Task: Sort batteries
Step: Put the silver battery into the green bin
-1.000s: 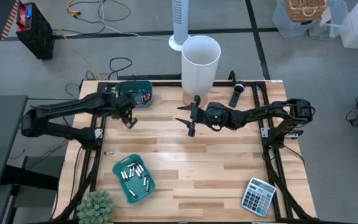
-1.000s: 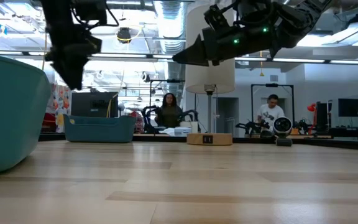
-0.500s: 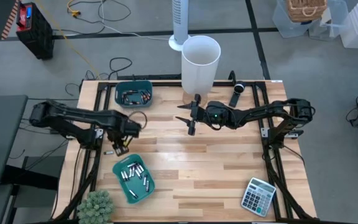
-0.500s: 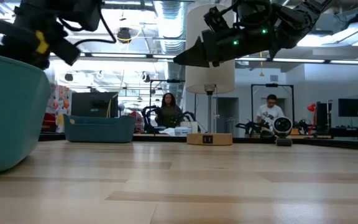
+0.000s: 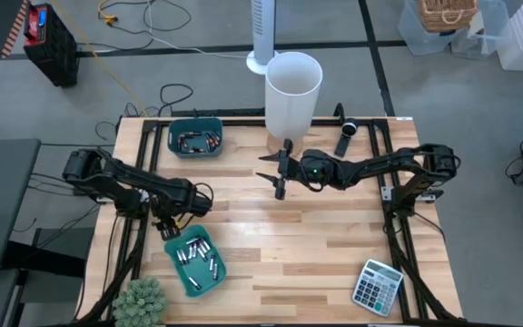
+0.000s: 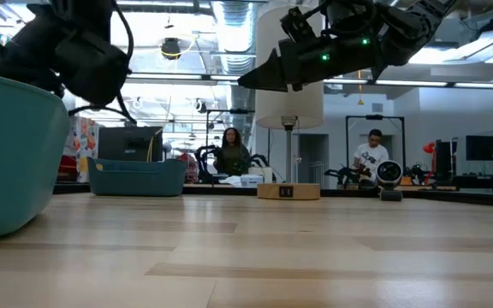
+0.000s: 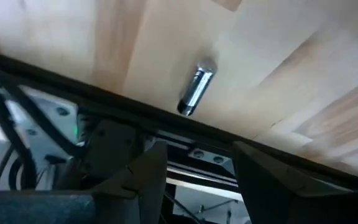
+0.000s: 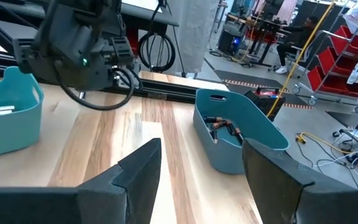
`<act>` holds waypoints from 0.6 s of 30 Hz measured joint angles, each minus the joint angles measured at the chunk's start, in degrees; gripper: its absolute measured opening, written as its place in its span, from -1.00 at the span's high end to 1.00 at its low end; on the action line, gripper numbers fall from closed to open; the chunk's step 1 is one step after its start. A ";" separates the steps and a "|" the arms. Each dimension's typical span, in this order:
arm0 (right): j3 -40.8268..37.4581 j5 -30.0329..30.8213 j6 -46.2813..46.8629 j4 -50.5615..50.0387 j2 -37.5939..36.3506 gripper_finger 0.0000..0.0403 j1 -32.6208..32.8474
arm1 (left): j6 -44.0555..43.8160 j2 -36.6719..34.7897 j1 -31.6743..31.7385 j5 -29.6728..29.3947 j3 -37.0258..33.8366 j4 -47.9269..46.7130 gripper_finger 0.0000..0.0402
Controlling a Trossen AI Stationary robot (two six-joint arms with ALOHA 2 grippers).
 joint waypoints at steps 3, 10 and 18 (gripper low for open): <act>0.01 0.00 -0.04 0.16 0.00 -0.19 0.07 | 0.92 0.02 0.01 0.66 -0.82 2.99 0.13; 0.02 0.00 -0.04 0.44 0.00 -0.19 -0.03 | 2.18 0.02 -0.72 0.64 -4.13 8.00 0.13; 0.00 0.00 -0.04 0.44 0.00 -0.19 -0.03 | 1.56 0.00 -1.01 1.91 -8.11 12.50 0.13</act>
